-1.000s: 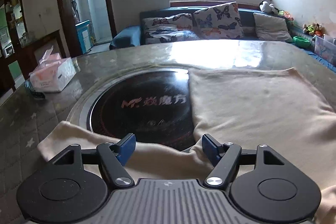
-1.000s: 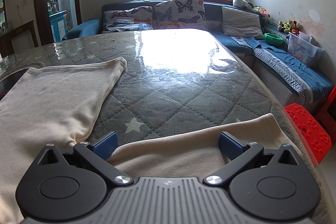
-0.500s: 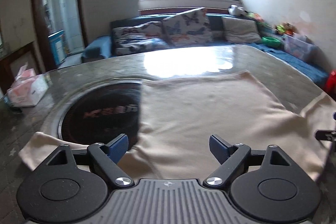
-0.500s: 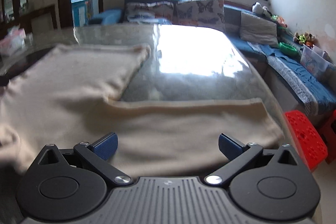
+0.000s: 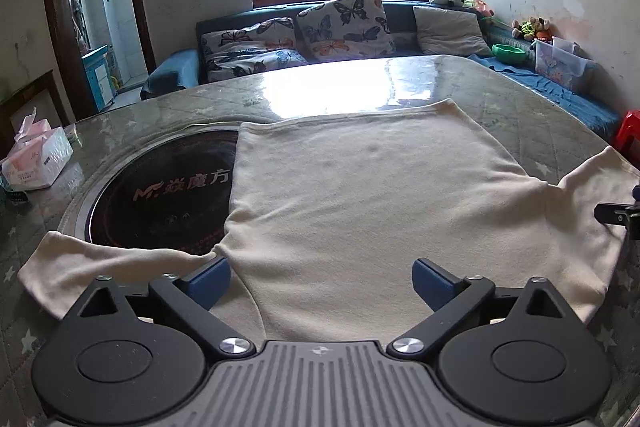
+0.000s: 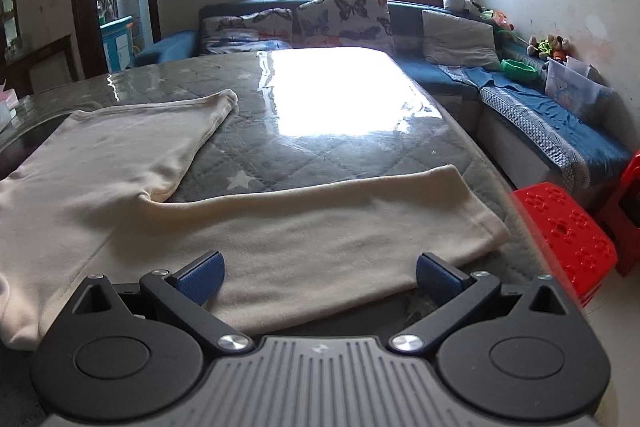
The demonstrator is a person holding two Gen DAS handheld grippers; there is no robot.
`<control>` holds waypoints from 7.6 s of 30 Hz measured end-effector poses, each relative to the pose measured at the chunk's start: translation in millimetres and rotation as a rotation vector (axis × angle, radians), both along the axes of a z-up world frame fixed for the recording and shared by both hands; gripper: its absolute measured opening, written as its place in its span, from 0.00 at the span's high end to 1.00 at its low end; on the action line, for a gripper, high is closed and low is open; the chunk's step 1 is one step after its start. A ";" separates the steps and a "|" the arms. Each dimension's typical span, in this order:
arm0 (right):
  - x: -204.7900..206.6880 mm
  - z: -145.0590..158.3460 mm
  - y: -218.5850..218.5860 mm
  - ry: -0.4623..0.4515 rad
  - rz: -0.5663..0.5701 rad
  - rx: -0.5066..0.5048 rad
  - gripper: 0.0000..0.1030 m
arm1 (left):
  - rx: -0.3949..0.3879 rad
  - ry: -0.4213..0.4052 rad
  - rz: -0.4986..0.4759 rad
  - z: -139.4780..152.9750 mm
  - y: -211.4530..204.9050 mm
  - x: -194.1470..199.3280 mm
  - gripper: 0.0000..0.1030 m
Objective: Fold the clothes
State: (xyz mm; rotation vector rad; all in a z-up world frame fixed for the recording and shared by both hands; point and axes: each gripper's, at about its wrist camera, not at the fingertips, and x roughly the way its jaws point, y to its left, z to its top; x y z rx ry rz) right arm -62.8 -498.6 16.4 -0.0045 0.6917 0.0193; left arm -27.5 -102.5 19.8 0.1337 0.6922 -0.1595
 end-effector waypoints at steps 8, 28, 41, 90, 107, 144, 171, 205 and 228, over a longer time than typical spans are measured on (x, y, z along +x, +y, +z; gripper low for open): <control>-3.7 -2.1 -2.1 -0.014 -0.002 0.010 0.00 | 0.004 0.020 0.003 1.0 -6.8 0.0 0.00; -9.7 9.5 -13.0 -0.011 -0.043 0.021 0.01 | 0.065 0.018 0.004 8.0 -27.4 4.8 0.00; -3.7 14.9 -71.0 0.000 -0.211 0.065 0.27 | 0.080 -0.002 -0.059 13.3 -49.0 7.3 0.00; -30.0 107.0 -57.0 -0.272 -0.116 0.166 0.96 | 0.070 0.009 -0.229 -2.4 -88.4 -7.5 0.00; -5.1 143.7 146.2 -0.242 0.417 0.127 0.96 | -0.023 -0.033 0.084 13.5 47.3 -8.2 0.00; 1.5 44.6 79.9 -0.004 0.224 -0.009 0.17 | -0.005 -0.015 -0.028 -7.0 7.3 15.5 0.41; -2.3 37.8 82.3 -0.073 0.188 -0.022 0.08 | -0.050 -0.092 -0.111 29.5 -2.8 3.1 0.94; -9.6 27.6 148.8 -0.086 0.339 -0.267 0.00 | -0.002 -0.055 0.010 -2.0 57.8 -15.8 0.44; 6.7 25.0 265.5 -0.062 0.665 -0.268 0.00 | -0.040 -0.045 0.501 -0.8 193.2 -3.4 0.31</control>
